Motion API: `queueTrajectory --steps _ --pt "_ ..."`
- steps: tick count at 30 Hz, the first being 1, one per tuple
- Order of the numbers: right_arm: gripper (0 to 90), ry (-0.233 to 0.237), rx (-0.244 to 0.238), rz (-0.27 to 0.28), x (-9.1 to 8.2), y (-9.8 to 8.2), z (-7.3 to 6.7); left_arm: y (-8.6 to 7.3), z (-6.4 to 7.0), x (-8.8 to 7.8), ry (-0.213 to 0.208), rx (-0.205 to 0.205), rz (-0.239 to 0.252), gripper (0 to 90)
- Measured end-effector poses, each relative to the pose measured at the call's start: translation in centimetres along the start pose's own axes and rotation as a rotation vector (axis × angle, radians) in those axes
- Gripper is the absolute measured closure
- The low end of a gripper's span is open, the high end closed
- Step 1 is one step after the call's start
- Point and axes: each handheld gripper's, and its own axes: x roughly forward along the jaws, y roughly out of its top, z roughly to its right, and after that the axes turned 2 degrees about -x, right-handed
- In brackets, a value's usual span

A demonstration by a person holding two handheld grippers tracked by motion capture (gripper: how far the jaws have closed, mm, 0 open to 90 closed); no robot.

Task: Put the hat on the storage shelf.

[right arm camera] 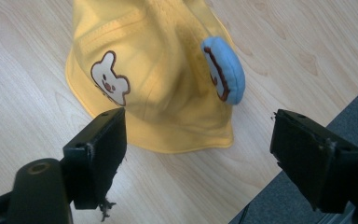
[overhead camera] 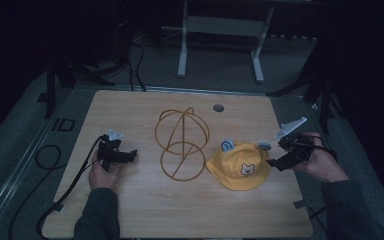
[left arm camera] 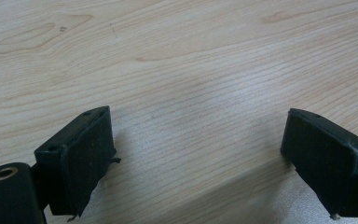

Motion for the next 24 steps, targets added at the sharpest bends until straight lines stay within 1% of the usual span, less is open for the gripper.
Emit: queueTrajectory --steps 3,6,7,8,10,11,13,14,18,24 --pt "21.2 0.006 -0.014 -0.019 0.1 0.8 0.2 0.0 0.0 0.0 0.000 0.000 0.000 9.3" --pt "22.6 0.014 -0.017 -0.024 0.2 1.3 0.4 0.0 0.0 0.0 0.000 0.000 0.000 9.3" --pt "24.5 0.021 -0.026 -0.029 0.3 1.8 0.5 0.0 0.0 0.0 0.000 0.000 0.000 9.3" --pt "24.5 0.021 -0.026 -0.029 0.3 1.8 0.5 0.0 0.0 0.0 0.000 0.000 0.000 9.3" --pt "29.3 0.026 -0.022 -0.032 0.5 2.6 0.7 0.0 0.0 0.0 0.000 0.000 0.000 9.3" --pt "29.3 0.026 -0.022 -0.032 0.5 2.6 0.7 0.0 0.0 0.0 0.000 0.000 0.000 9.3" --pt "30.7 0.030 -0.023 -0.034 0.7 3.2 0.8 0.0 0.0 0.0 -0.001 0.000 -0.002 9.2" --pt "31.7 0.035 -0.028 -0.033 0.9 3.8 0.9 0.0 0.0 0.0 -0.001 -0.002 0.000 9.3" --pt "33.3 0.043 -0.039 -0.034 1.1 4.6 0.9 0.0 0.0 0.0 -0.001 -0.002 0.000 9.2" --pt "36.9 0.059 -0.055 -0.049 1.6 6.2 0.6 0.0 0.0 0.0 -0.001 -0.002 0.000 9.2"
